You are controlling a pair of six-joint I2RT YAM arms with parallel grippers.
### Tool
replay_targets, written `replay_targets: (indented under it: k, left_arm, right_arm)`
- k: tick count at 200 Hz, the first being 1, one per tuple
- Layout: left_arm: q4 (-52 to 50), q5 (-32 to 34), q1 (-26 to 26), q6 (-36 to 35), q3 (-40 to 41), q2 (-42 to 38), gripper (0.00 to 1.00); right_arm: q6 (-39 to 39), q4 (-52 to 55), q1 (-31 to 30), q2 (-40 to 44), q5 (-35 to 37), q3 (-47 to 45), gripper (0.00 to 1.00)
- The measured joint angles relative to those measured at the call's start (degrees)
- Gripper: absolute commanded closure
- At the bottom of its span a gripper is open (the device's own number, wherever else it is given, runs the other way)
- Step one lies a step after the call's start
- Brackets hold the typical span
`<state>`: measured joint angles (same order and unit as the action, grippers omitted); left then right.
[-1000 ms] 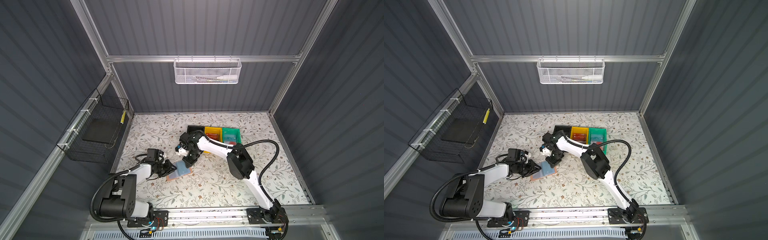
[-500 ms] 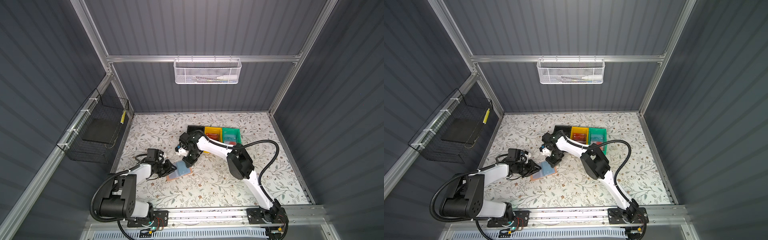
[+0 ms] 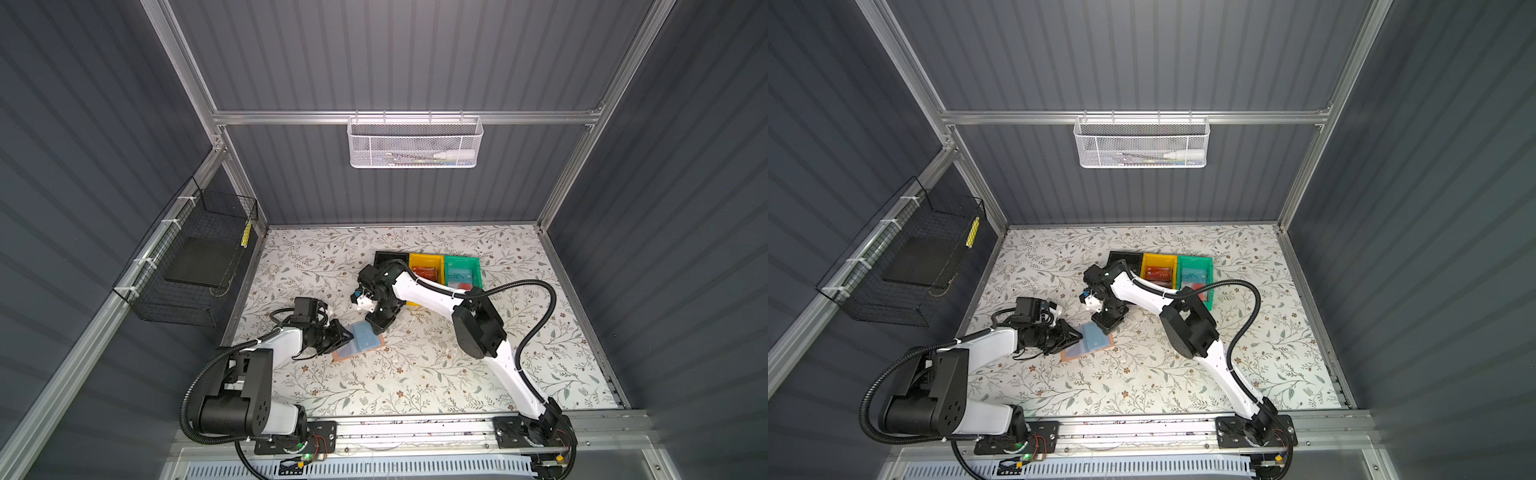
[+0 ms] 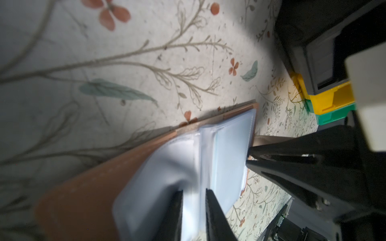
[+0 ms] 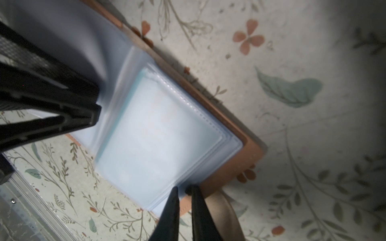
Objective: Take the credit cards out of the card holder
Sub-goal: Take out the credit card from the card holder.
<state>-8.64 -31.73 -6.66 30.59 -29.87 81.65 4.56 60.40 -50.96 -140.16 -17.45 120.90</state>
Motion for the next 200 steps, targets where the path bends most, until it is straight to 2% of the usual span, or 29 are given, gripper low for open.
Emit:
replay_targets:
  k: [200]
  left_arm:
    - [-1.0,1.2,0.0,0.0,-0.2,-0.9,0.78]
  right_arm:
    - [0.0,-0.2,-1.1,-0.6,-2.9,0.6,0.82]
